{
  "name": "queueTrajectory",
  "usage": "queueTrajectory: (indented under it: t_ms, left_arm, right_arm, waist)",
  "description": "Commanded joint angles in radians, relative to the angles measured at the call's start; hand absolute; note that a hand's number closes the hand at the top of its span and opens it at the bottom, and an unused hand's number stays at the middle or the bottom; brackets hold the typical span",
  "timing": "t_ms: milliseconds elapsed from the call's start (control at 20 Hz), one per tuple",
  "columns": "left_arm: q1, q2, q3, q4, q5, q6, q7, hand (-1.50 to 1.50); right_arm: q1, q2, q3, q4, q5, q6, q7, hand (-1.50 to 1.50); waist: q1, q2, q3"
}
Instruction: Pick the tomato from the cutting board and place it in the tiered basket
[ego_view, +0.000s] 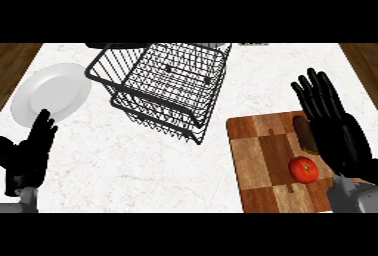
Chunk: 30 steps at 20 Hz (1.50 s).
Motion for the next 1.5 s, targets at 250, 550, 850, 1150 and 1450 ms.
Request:
queueTrajectory:
  t_ms: [250, 550, 850, 1150, 1450]
  left_arm:
    - [-0.028, 0.0, -0.073, -0.122, -0.002, -0.161, 0.0, 0.0]
    - [-0.016, -0.02, -0.081, -0.137, 0.036, -0.177, 0.03, 0.0]
    - [-0.02, -0.042, -0.077, -0.112, 0.034, -0.207, 0.018, 0.0]
    - [-0.05, -0.009, -0.064, -0.139, 0.033, -0.198, 0.073, 0.0]
    - [-0.064, -0.025, -0.073, -0.128, 0.031, -0.212, 0.061, 0.0]
  right_arm:
    - [0.152, 0.004, 0.128, -0.198, 0.221, -0.021, -0.073, 1.5]
    - [0.333, 0.143, -0.032, 0.043, 0.432, -0.49, -0.035, -1.5]
    - [0.368, -0.053, 0.002, -0.154, 0.675, -0.49, 0.155, -1.5]
    - [0.445, -0.329, 0.006, -0.277, 0.905, -0.298, 0.473, -1.5]
    - [0.443, -0.459, 0.113, -0.434, 0.886, 0.045, 0.785, -1.5]
  waist:
    - [-0.012, 0.002, -0.005]
    - [-0.017, 0.006, -0.004]
    - [-0.01, 0.005, -0.007]
    - [-0.013, 0.005, -0.014]
    - [0.009, 0.009, -0.012]
